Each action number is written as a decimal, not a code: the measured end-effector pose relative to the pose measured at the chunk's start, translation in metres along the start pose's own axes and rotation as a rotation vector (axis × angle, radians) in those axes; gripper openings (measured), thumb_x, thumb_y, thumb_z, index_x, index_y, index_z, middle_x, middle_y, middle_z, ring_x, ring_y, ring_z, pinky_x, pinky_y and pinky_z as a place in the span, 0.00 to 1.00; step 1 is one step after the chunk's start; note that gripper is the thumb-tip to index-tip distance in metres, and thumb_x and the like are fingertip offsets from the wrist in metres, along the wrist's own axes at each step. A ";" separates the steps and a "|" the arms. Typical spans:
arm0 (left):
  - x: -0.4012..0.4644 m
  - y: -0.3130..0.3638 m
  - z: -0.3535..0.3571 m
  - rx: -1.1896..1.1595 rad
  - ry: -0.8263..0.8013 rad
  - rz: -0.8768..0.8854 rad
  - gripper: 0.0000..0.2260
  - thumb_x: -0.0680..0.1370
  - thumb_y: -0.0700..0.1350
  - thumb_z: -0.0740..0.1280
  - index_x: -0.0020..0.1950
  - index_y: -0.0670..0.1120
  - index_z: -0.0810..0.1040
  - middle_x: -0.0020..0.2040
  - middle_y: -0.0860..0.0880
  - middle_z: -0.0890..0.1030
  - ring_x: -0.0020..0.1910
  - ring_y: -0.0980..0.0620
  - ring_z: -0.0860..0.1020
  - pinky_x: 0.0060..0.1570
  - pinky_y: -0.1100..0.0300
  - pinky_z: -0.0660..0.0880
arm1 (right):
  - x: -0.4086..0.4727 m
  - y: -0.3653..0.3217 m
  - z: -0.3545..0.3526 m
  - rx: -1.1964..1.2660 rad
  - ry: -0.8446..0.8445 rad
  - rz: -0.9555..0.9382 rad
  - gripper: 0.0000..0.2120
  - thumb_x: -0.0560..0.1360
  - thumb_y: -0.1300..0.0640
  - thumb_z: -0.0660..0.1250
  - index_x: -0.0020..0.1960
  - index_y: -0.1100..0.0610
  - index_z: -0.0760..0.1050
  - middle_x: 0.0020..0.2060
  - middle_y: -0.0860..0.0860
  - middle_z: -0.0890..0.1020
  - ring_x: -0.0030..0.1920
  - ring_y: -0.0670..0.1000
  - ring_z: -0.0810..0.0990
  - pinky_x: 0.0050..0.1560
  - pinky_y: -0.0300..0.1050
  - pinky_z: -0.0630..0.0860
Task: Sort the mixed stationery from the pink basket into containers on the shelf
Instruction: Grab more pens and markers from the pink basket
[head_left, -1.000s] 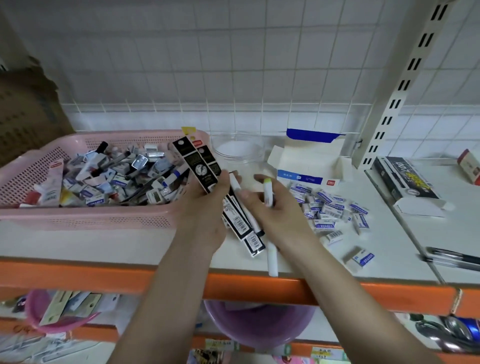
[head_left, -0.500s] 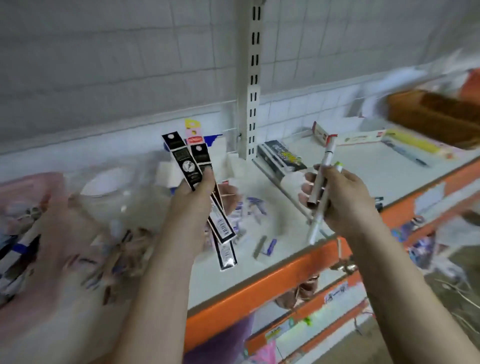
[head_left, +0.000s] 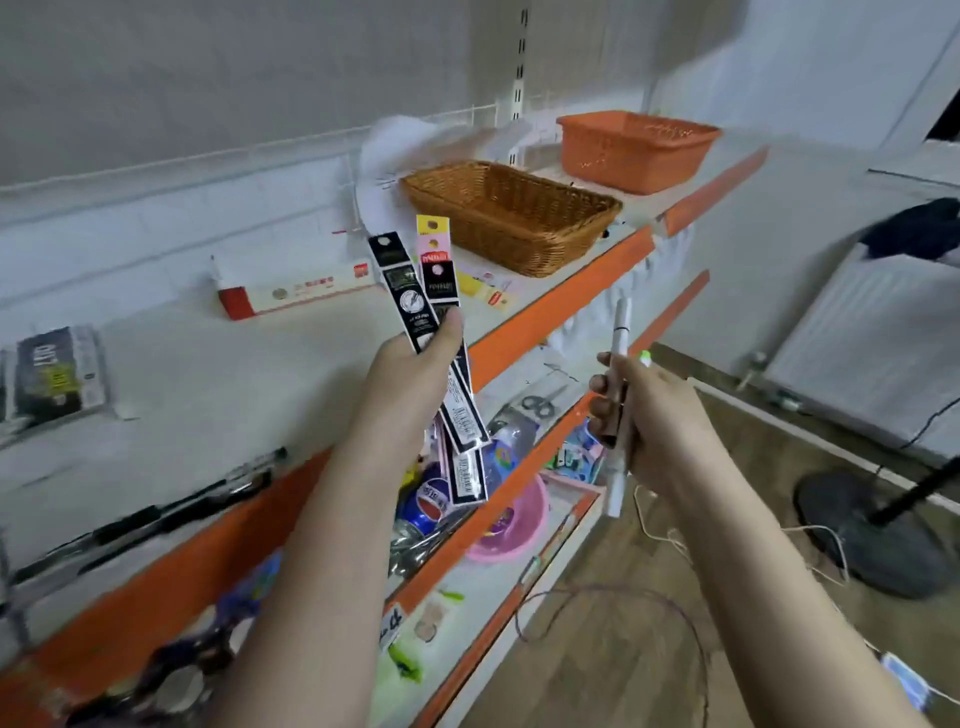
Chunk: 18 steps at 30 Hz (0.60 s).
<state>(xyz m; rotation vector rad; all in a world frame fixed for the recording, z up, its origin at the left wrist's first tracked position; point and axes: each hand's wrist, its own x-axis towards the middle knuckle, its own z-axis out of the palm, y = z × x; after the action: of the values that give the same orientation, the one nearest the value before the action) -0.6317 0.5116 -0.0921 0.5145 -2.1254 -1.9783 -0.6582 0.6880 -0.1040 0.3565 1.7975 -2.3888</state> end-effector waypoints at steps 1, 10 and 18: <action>0.009 0.002 0.017 0.021 0.015 -0.015 0.14 0.77 0.57 0.64 0.40 0.49 0.78 0.40 0.50 0.81 0.44 0.49 0.80 0.48 0.55 0.74 | 0.013 -0.009 -0.010 -0.015 -0.003 0.009 0.07 0.81 0.59 0.56 0.47 0.58 0.70 0.31 0.52 0.72 0.22 0.46 0.68 0.23 0.36 0.66; 0.124 0.022 0.082 0.207 0.395 0.134 0.15 0.76 0.55 0.66 0.56 0.46 0.76 0.49 0.51 0.80 0.50 0.49 0.77 0.50 0.57 0.73 | 0.148 -0.072 -0.026 -0.051 -0.173 -0.012 0.07 0.82 0.58 0.56 0.47 0.59 0.71 0.29 0.51 0.74 0.24 0.47 0.69 0.24 0.38 0.69; 0.211 0.024 0.090 0.654 0.534 -0.073 0.20 0.79 0.53 0.63 0.53 0.35 0.78 0.49 0.37 0.79 0.53 0.39 0.77 0.49 0.53 0.70 | 0.250 -0.132 0.041 -0.166 -0.478 -0.138 0.09 0.81 0.59 0.56 0.44 0.59 0.71 0.32 0.53 0.73 0.25 0.45 0.74 0.28 0.38 0.78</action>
<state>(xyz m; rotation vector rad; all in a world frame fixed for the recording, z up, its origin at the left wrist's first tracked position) -0.8620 0.5167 -0.0967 1.0854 -2.3401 -0.9515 -0.9353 0.6950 -0.0368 -0.3401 1.8084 -2.1381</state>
